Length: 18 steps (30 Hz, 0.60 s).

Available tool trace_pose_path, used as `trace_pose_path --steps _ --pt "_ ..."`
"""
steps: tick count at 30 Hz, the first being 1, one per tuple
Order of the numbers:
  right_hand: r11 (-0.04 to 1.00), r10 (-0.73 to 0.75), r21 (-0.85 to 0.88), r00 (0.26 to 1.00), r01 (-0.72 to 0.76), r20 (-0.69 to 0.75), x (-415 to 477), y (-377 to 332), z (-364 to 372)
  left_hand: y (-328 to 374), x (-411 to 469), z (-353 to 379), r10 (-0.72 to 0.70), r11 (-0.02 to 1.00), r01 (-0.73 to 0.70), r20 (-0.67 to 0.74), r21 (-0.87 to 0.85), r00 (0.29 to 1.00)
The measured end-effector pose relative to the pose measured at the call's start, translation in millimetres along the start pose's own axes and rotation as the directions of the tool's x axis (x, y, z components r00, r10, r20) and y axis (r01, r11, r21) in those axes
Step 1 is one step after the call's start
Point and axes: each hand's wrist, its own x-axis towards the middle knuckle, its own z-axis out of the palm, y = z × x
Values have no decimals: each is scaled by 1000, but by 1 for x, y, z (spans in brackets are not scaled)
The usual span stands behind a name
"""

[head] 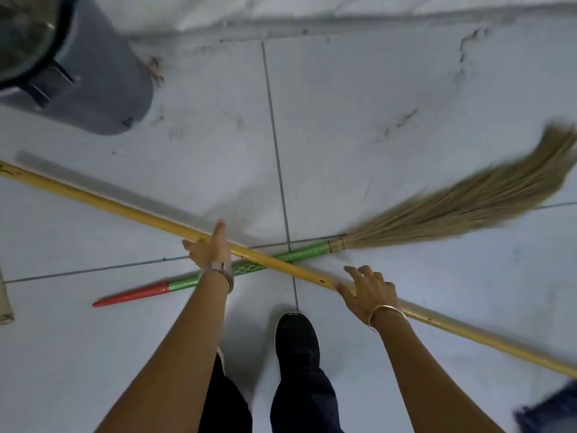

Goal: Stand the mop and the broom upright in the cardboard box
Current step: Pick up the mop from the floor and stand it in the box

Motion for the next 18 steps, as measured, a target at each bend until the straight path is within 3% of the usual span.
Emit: trace_pose_path --steps 4,10,18 --pt "1000 -30 11 989 29 148 23 0 18 -7 36 10 -139 974 151 82 -168 987" --pt "988 -55 156 970 18 237 30 6 23 -16 45 1 -209 880 275 205 -387 956" --pt "988 -95 145 968 62 234 0 8 -9 4 -12 -21 -103 855 157 134 -494 986"
